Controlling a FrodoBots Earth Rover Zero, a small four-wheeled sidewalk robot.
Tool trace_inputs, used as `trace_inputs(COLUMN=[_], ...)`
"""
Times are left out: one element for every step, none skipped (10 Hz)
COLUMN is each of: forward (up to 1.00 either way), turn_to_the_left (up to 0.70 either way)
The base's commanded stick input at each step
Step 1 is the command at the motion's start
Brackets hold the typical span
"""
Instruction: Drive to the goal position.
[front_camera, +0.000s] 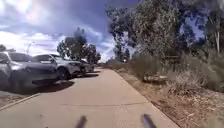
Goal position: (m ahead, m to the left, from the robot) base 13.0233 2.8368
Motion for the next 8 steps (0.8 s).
trace_inputs(forward=[1.0,1.0,1.0,1.0,1.0,1.0,1.0,1.0], turn_to_the_left=[0.0,0.13,0.39,0.4,0.0,0.0,0.0,0.0])
